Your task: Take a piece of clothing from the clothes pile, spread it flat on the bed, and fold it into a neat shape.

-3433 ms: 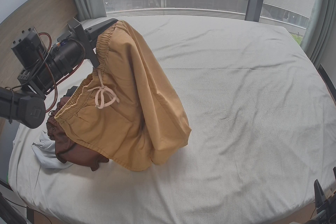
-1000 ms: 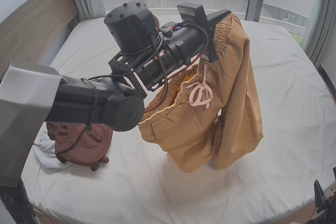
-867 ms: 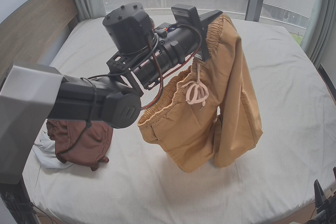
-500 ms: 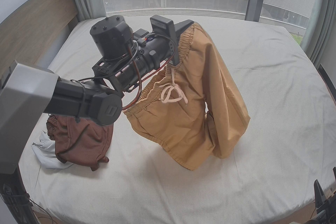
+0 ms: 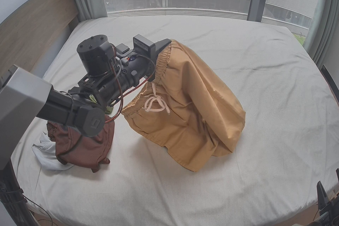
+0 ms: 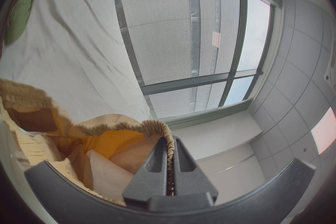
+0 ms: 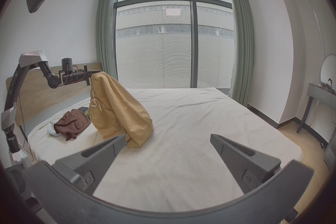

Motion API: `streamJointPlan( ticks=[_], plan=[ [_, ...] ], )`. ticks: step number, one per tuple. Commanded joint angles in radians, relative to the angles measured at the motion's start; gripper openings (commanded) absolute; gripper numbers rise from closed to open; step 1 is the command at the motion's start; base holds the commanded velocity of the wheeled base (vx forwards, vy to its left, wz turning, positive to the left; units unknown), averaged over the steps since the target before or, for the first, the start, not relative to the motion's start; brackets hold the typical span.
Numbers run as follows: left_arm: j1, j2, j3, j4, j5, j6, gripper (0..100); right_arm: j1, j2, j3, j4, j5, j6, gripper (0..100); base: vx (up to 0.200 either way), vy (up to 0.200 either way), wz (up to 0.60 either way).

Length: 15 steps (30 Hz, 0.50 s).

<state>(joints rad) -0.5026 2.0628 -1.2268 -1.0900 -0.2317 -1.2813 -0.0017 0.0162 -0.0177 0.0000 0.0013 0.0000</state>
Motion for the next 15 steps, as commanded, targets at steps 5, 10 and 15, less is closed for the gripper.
streamJointPlan(
  ticks=[5,10,15],
  plan=[
    [0.059,-0.055,0.127,0.004,-0.006,0.103,0,0.000,-0.012,0.018,0.000,-0.001,0.000,100,0.000,0.000,0.00],
    [0.075,-0.082,0.158,0.002,-0.008,0.105,0,0.000,-0.012,0.018,0.000,-0.001,0.000,100,0.000,0.000,0.00],
    [0.108,-0.145,0.228,-0.001,-0.061,0.103,0,0.000,-0.012,0.018,0.000,-0.003,0.000,100,0.000,0.000,0.00]
  ],
)
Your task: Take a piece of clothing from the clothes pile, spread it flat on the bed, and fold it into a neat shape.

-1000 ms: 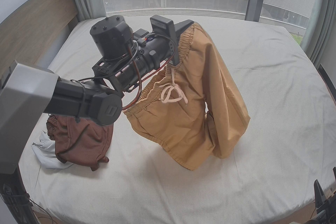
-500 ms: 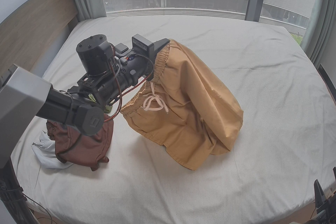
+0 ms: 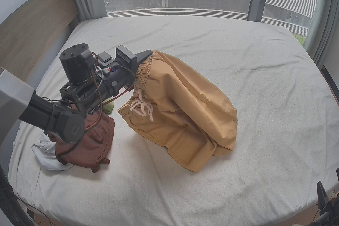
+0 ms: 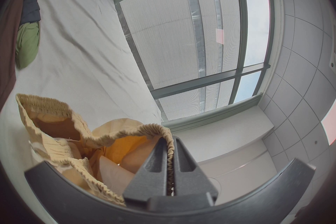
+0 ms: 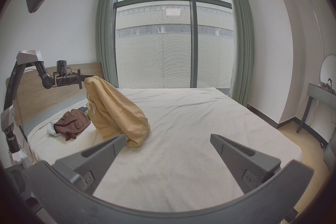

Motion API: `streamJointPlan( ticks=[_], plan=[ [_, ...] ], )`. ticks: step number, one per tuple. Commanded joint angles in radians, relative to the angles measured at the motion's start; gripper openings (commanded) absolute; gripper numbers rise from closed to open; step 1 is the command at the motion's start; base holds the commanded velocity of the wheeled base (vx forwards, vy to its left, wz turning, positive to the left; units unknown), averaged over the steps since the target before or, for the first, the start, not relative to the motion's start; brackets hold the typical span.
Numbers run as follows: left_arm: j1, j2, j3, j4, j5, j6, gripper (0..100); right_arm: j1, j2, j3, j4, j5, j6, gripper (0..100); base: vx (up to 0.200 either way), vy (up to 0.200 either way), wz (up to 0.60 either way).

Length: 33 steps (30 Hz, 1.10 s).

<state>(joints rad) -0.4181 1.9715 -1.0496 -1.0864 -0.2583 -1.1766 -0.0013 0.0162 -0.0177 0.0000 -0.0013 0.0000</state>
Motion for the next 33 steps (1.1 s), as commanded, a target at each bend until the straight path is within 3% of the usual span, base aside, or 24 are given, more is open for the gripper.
streamJointPlan(
  ticks=[1,5,10,15,19,33],
  plan=[
    [0.032,-0.068,0.069,-0.004,-0.050,-0.002,0,0.001,-0.012,0.018,0.000,0.000,0.000,100,0.000,0.000,0.00],
    [0.055,-0.108,0.135,-0.006,-0.108,0.011,0,0.000,-0.012,0.018,0.000,0.000,0.000,100,0.000,0.000,0.00],
    [0.105,-0.131,0.226,-0.013,-0.202,0.097,0,0.000,-0.012,0.018,0.000,0.000,0.000,100,0.000,0.000,0.00],
    [0.148,-0.122,0.295,-0.090,-0.266,0.124,0,0.000,-0.012,0.018,0.000,0.000,0.000,100,0.000,0.000,0.00],
    [0.173,-0.098,0.306,-0.198,-0.276,0.118,0,0.000,-0.012,0.018,0.000,0.000,-0.002,100,0.000,0.000,0.00],
    [0.203,-0.039,0.367,-0.291,-0.280,0.120,0,-0.002,-0.007,0.018,0.000,0.003,-0.006,100,0.000,0.000,0.00]
  ],
)
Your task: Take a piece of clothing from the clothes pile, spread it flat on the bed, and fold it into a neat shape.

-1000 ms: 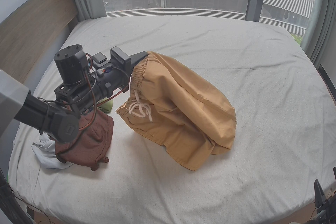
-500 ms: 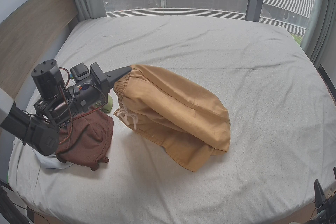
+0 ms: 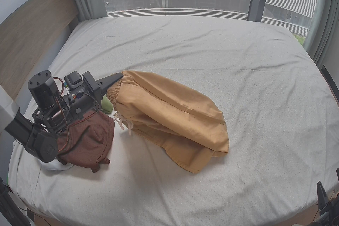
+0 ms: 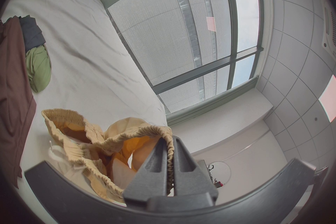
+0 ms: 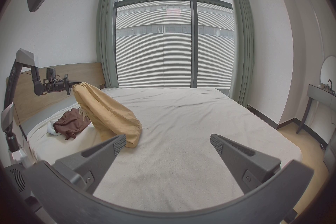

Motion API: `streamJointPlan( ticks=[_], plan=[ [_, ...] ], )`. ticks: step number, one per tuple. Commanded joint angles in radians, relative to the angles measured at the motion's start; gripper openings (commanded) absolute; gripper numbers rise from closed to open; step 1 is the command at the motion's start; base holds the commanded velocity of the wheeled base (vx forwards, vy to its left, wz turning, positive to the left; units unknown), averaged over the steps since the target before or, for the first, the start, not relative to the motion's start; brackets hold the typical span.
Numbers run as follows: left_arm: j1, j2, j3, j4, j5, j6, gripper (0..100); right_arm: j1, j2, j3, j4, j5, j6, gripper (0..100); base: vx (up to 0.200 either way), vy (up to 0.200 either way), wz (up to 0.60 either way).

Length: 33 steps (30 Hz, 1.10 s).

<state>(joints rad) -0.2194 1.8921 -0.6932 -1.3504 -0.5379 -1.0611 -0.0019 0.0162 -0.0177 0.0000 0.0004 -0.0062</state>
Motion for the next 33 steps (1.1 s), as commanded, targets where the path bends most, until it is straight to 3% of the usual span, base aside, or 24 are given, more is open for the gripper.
streamJointPlan(
  ticks=[1,11,27,30,33],
  plan=[
    [0.006,0.045,0.009,-0.047,-0.002,0.000,0,-0.001,-0.007,0.018,0.000,0.001,0.000,100,0.000,0.000,0.00],
    [0.051,0.045,0.004,-0.061,-0.042,-0.004,0,-0.001,-0.007,0.018,0.000,0.001,0.002,100,0.000,0.000,0.00],
    [0.051,0.053,0.009,-0.064,-0.039,-0.004,0,-0.003,-0.010,0.018,-0.002,-0.017,0.034,100,0.000,0.000,0.00],
    [0.052,0.053,0.011,-0.065,-0.039,-0.002,0,-0.018,0.018,-0.099,-0.100,-0.011,0.049,100,0.000,0.000,0.00],
    [0.055,0.053,0.004,-0.065,-0.039,-0.002,0,-0.035,0.211,-0.321,-0.155,-0.007,0.052,100,0.000,0.000,0.00]
  ],
)
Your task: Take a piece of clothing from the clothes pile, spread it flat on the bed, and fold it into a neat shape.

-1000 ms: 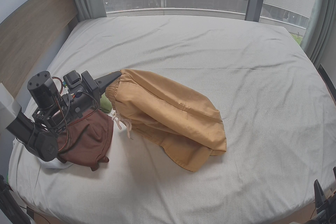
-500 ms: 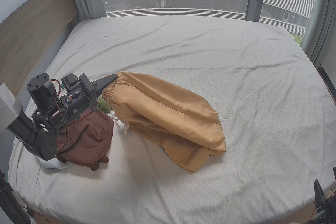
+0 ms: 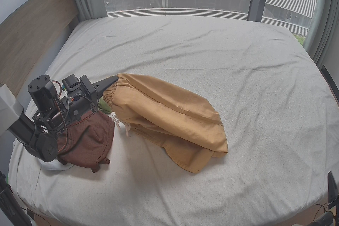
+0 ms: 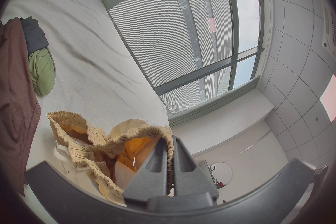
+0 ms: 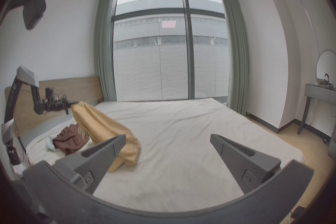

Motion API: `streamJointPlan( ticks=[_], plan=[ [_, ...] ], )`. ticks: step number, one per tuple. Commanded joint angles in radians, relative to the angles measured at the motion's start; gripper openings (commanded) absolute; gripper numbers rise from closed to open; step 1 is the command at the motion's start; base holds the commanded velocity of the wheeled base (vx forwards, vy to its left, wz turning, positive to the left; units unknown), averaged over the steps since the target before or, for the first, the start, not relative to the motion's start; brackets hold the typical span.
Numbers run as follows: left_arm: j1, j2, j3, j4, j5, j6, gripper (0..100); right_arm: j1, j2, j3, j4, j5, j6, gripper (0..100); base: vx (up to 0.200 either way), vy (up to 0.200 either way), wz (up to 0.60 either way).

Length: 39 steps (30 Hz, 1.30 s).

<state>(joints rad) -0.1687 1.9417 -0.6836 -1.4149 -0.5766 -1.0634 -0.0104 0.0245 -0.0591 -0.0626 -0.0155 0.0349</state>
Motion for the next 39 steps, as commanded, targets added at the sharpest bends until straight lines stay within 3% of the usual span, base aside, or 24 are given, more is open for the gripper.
streamJointPlan(
  ticks=[1,5,6,7,8,9,10,11,17,21,31,39],
  plan=[
    [0.003,0.002,-0.004,-0.001,0.000,0.002,0,-0.019,0.246,-0.340,-0.086,0.011,0.011,100,0.000,0.000,0.00],
    [0.005,-0.001,-0.001,-0.003,0.000,0.005,0,0.064,0.411,-0.404,-0.083,0.035,0.040,100,0.000,0.000,0.00],
    [0.005,-0.001,-0.002,-0.003,0.000,0.005,0,0.109,0.522,-0.404,-0.095,0.042,0.131,100,0.000,0.000,0.00],
    [0.005,-0.001,-0.002,-0.003,0.000,0.005,0,0.112,0.529,-0.404,-0.097,0.042,0.142,100,0.000,0.000,0.00],
    [0.005,-0.001,0.001,-0.003,0.000,0.006,0,0.155,0.618,-0.413,-0.120,0.057,0.269,100,0.000,0.000,0.00],
    [0.005,-0.001,0.001,-0.003,0.000,0.006,0,0.155,0.618,-0.413,-0.120,0.057,0.269,100,0.000,0.000,0.00],
    [0.005,-0.001,0.001,-0.004,0.000,0.008,0,0.193,0.716,-0.427,-0.166,0.081,0.356,100,0.000,0.000,0.00],
    [0.005,-0.001,0.001,-0.004,0.000,0.008,0,0.208,0.762,-0.430,-0.201,0.097,0.375,100,0.000,0.000,0.00],
    [0.005,-0.006,0.004,-0.004,0.000,0.008,0,0.208,1.049,-0.439,-0.497,0.183,0.396,100,0.000,0.000,0.00],
    [0.003,-0.006,0.003,-0.004,0.000,0.008,0,0.208,1.190,-0.436,-0.619,0.220,0.402,100,0.000,0.000,0.00],
    [0.006,-0.001,-0.001,-0.004,0.000,0.019,0,0.181,1.419,-0.373,-0.858,0.249,0.419,100,0.000,0.000,0.00],
    [0.038,-0.004,-0.005,0.008,0.000,0.049,0,0.148,1.651,-0.318,-1.034,0.316,0.514,100,0.000,0.000,0.00]
  ],
)
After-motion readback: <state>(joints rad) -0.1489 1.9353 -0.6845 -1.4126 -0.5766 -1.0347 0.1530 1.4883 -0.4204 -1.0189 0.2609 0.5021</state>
